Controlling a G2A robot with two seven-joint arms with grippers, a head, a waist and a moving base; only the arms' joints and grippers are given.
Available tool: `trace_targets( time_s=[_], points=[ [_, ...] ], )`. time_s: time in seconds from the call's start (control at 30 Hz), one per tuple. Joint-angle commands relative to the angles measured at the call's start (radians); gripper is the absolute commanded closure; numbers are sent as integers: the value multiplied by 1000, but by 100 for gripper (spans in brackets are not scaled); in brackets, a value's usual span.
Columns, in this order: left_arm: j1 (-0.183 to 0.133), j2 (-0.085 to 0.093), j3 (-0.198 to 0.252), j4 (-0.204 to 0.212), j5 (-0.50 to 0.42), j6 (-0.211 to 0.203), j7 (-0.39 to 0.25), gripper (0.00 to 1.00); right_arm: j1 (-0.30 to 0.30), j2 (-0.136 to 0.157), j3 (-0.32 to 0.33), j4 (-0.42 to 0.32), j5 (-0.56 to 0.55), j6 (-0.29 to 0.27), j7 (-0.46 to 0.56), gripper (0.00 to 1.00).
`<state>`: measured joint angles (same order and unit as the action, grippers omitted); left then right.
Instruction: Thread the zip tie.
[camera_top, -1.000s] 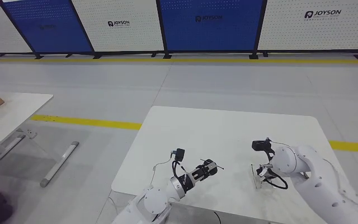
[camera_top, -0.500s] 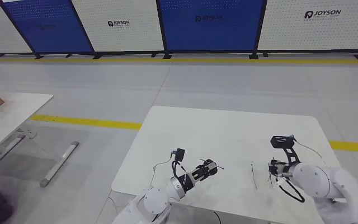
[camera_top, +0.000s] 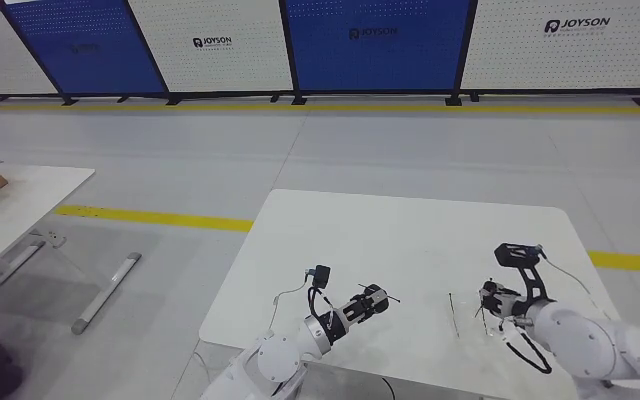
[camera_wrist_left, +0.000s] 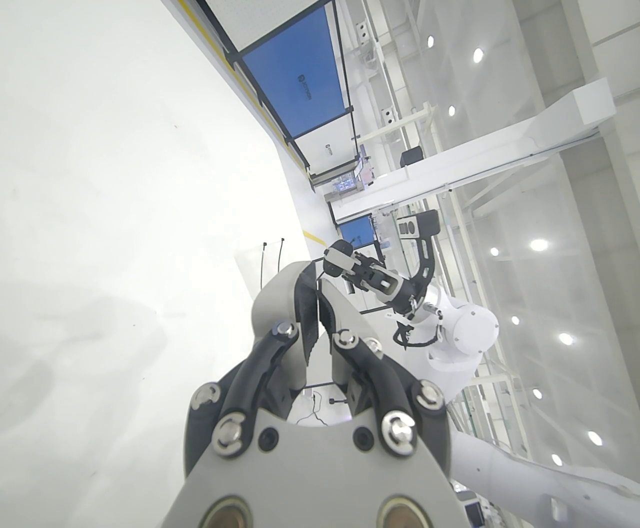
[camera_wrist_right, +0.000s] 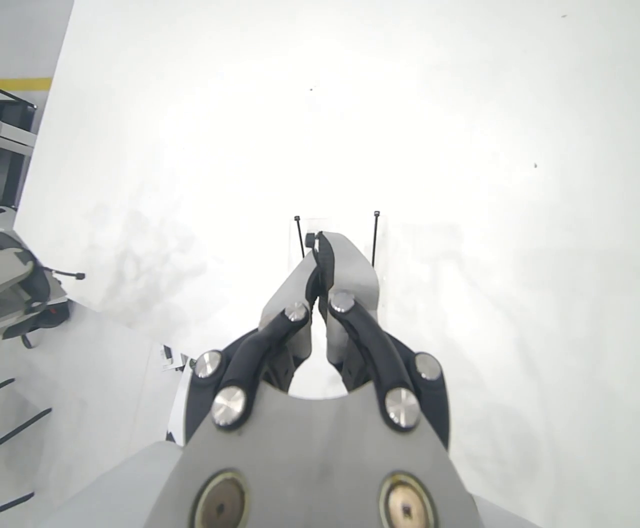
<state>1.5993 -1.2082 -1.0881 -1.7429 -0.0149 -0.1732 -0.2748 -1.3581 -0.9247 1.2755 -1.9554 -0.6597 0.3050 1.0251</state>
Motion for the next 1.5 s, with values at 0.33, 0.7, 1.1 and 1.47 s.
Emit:
trace_targets(
  time_s=[0.33,0.7,1.1,1.47],
  points=[
    [0,0,0,0,0,0,0,100,-115,-36,21,-124,-10,35,-417,100],
    [0,0,0,0,0,0,0,100,-115,-36,21,-124,-10,35,-417,100],
    [-27,-31,102,23,104,-20,276,100,-115,-36,21,-124,-10,35,-417,100],
    [-27,-31,102,23,104,-20,276,100,-115,-36,21,-124,-10,35,-417,100]
  ],
)
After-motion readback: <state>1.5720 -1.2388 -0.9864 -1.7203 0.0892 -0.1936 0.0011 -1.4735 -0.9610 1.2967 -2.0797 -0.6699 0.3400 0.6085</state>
